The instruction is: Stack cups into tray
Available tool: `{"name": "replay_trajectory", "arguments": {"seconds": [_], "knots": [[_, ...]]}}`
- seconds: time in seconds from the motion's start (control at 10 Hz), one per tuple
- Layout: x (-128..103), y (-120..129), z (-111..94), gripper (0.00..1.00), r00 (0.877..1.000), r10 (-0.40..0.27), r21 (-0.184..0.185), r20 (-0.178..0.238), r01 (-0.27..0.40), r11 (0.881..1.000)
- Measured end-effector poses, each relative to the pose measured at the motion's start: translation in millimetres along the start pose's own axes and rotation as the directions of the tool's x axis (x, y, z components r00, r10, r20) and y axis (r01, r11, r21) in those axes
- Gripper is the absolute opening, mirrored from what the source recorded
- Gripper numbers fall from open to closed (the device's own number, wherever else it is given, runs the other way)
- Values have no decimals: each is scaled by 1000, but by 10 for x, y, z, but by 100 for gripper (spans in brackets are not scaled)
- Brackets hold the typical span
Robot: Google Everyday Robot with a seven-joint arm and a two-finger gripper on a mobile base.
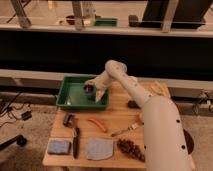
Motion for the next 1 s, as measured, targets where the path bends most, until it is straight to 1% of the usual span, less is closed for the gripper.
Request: {"name": "replay_trajectory", "arguments": {"seconds": [0.6, 0.7, 0.9, 1.0], "knots": [[-4, 2, 3, 80, 1000, -1, -1, -3, 1, 1000], [-10, -13, -25, 80, 1000, 0, 8, -9, 0, 1000], [0, -55, -145, 80, 999, 4, 30, -33, -3, 1000], [-4, -72, -171, 80, 999, 3, 35, -38, -2, 999]]}}
